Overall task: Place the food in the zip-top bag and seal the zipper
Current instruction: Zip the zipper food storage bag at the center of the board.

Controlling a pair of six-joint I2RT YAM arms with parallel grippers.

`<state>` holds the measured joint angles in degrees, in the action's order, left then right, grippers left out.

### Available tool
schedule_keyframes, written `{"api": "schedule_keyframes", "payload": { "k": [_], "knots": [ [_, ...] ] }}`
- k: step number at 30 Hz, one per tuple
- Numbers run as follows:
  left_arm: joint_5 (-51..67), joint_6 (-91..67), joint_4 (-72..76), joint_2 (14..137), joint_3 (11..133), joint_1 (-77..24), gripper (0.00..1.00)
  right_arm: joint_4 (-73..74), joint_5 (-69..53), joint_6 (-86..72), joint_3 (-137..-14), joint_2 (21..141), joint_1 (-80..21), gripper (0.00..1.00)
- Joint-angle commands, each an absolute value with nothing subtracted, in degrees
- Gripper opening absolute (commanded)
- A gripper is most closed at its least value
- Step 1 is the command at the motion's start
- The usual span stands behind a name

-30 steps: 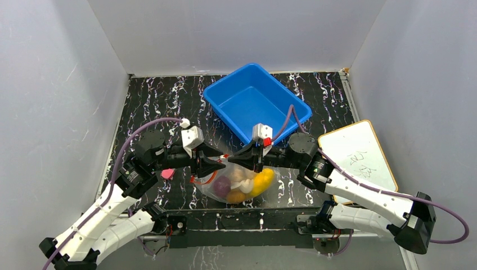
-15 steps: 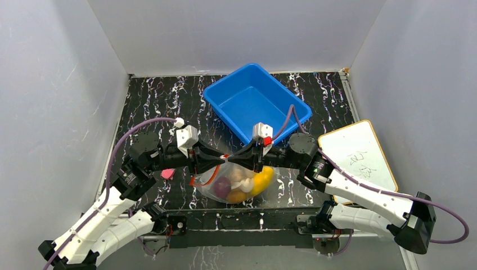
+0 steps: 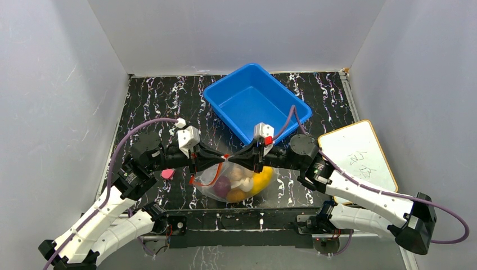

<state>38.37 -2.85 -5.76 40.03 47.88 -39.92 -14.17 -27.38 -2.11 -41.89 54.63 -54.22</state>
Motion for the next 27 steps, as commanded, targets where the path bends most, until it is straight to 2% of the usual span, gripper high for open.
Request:
{"api": "schedule_keyframes", "payload": {
  "k": [1,10,12,15,19,27],
  "knots": [
    [38.1,-0.1,-8.6,38.9,47.1,-39.9,0.00,-21.3,-23.1,-3.9,-40.7,50.9,-54.1,0.00],
    [38.9,1.0,-8.7,39.5,47.0,-39.9,0.00,-20.6,-26.4,-3.4,-41.0,51.3,-54.1,0.00],
    [40.2,0.5,-7.7,39.9,47.4,-39.9,0.00,-15.9,-28.0,-1.1,-42.9,52.0,-54.0,0.01],
    [41.7,0.7,-7.7,40.8,48.4,-39.9,0.00,-8.5,-31.3,2.1,-46.6,53.0,-54.0,0.19],
    [43.1,1.0,-7.9,41.8,49.5,-39.9,0.00,-5.0,-32.7,3.2,-48.9,54.0,-54.1,0.33],
    [44.9,0.7,-8.0,42.4,49.9,-39.9,0.00,-3.5,-33.9,3.8,-51.0,57.0,-54.1,0.29]
  ]
}}
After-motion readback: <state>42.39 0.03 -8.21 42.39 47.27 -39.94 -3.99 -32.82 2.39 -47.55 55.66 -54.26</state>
